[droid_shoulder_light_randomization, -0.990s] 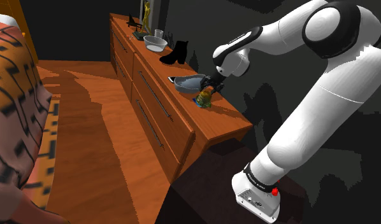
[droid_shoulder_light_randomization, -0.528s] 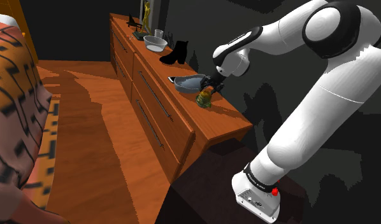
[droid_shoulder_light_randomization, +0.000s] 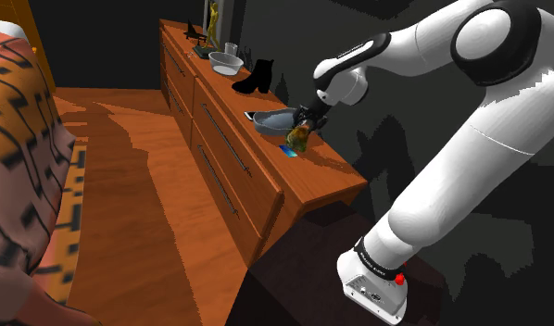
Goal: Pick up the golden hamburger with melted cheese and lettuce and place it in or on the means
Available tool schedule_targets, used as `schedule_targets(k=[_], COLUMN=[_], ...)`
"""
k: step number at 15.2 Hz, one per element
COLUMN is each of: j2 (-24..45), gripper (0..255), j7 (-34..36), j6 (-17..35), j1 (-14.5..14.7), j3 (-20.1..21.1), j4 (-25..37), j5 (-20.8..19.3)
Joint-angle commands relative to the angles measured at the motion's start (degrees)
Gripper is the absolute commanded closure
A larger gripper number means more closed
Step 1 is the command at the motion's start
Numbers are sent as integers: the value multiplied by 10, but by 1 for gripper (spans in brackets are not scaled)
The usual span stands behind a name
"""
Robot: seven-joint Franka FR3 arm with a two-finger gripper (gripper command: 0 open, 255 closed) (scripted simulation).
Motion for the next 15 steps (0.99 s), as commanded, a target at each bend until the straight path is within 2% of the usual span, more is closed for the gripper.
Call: schedule_targets(k=[1, 15], j2=[-13, -80], gripper=[255, 255], j7=[13, 76], j6=[-14, -113], j1=[0, -8], j3=[-1, 2], j4=[4, 47], j5=[-15, -81])
